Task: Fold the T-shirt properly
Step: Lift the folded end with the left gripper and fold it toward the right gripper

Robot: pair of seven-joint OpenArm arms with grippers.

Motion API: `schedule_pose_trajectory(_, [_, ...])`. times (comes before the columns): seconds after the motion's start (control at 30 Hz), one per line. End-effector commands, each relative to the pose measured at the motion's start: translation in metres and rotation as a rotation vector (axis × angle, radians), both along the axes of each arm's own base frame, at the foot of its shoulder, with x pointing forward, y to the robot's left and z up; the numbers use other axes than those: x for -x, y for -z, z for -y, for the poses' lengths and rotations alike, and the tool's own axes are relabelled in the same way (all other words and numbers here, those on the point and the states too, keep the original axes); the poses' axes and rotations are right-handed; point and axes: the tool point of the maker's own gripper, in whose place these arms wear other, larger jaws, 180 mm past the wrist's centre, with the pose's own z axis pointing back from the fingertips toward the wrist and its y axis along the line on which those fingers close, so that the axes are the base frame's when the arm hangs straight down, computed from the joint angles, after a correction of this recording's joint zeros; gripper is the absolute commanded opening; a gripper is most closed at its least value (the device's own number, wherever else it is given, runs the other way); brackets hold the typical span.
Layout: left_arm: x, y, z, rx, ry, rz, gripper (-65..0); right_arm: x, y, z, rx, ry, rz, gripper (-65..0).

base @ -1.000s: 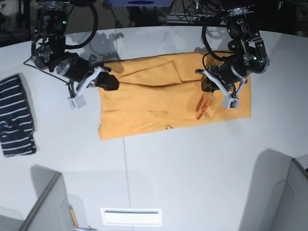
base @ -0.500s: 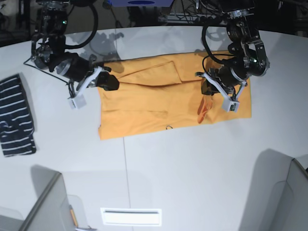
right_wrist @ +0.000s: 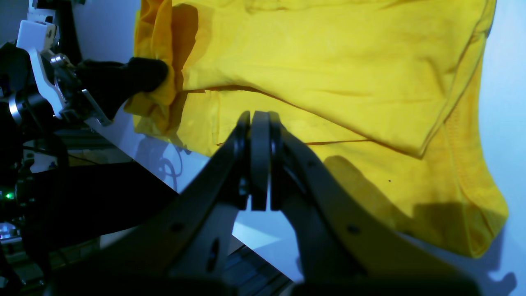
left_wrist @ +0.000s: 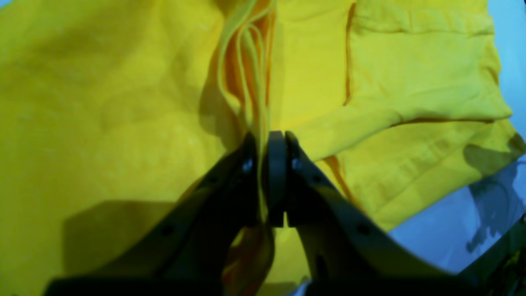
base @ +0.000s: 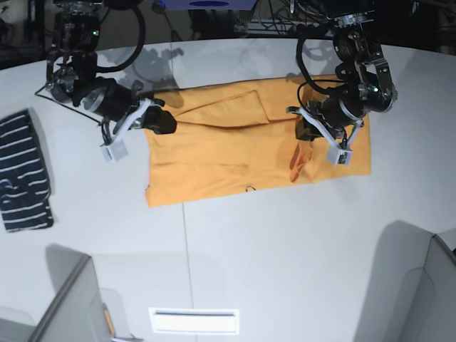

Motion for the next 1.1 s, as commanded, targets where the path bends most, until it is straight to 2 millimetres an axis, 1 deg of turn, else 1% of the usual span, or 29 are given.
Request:
schedule_pose_trajectory(0.0, [-0.007,-0.009,0.003,0.016,-0.003,0.041,-65.0,-0.005,-0.01,-0.001,-0.02,0.001,0.034,-65.0])
schedule_pose_trajectory(0.27, [-0.009,0.006,0.005,0.042,-0.011,-0.003,-65.0,-0.005,-0.01,-0.001,-0.018,-0.001,0.031,-65.0])
schedule_pose_trajectory(1.07, [-0.009,0.007,0.005,0.047,-0.012,-0.005,-65.0,-0.005,-0.01,-0.001,-0.02,0.003,0.036,-65.0])
